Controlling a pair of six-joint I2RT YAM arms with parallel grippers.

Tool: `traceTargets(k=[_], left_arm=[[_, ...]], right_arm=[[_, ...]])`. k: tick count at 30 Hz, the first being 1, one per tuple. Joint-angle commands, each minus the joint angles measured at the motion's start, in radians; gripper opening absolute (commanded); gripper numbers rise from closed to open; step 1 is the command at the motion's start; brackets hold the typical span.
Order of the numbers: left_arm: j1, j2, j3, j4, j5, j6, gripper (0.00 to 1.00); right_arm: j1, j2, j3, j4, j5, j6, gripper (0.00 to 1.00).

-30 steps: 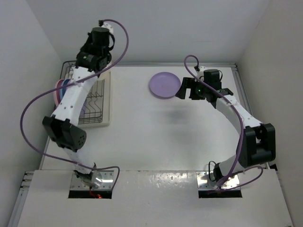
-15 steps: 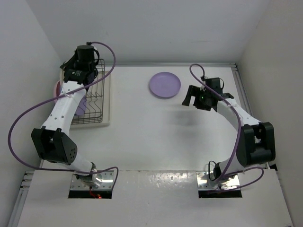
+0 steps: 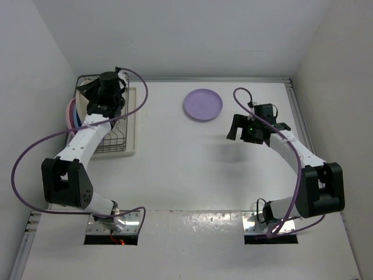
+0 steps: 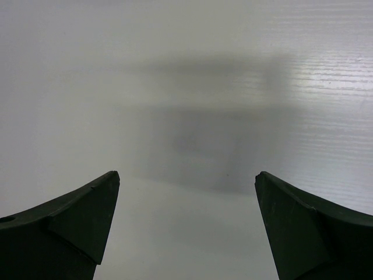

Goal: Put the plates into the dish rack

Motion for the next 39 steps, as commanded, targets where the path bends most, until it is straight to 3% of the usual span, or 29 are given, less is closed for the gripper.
traceTargets(k=[1, 2, 6, 10, 18, 24, 34, 35, 36, 38, 39], left_arm=[[-0.047, -0.045, -0.058, 0.342, -0.123, 0.241, 0.0], [-0.061, -0.036, -0.072, 0.386, -0.141, 0.326, 0.0], [-0.115, -0.036, -0.123, 0.497, -0.182, 0.428, 0.0], [-0.141, -0.036, -0.178, 0.511, -0.2, 0.447, 0.0], [-0.15, -0.036, -0.118, 0.141, -0.237, 0.126, 0.0], [-0.161, -0.036, -0.19, 0.141, -0.237, 0.074, 0.0], [-0.137, 0.076, -0.114, -0.077, -0.215, -0.194, 0.0], [-0.127, 0.076, -0.088, -0.086, -0.215, -0.205, 0.01], [-0.127, 0.089, -0.074, -0.101, -0.215, -0.205, 0.13], [-0.127, 0.1, -0.055, -0.101, -0.215, -0.219, 0.26], [-0.127, 0.109, -0.043, -0.101, -0.215, -0.219, 0.39]], right_arm=[[0.005, -0.012, 0.016, 0.037, 0.005, -0.014, 1.0], [0.004, -0.012, 0.016, 0.04, 0.005, -0.017, 1.0], [0.005, -0.015, 0.019, 0.034, 0.016, -0.013, 1.0], [0.005, -0.024, 0.013, 0.037, 0.019, -0.017, 1.0], [0.004, -0.03, 0.005, 0.044, 0.03, -0.022, 1.0], [0.004, -0.032, 0.007, 0.054, 0.014, -0.017, 1.0], [0.005, -0.044, 0.001, 0.057, 0.011, -0.022, 1.0], [0.007, -0.047, 0.002, 0.054, 0.011, -0.025, 1.0], [0.007, -0.046, 0.001, 0.055, 0.011, -0.025, 1.0], [0.005, -0.046, 0.001, 0.055, 0.011, -0.025, 1.0], [0.005, -0.043, 0.002, 0.052, 0.01, -0.025, 1.0]])
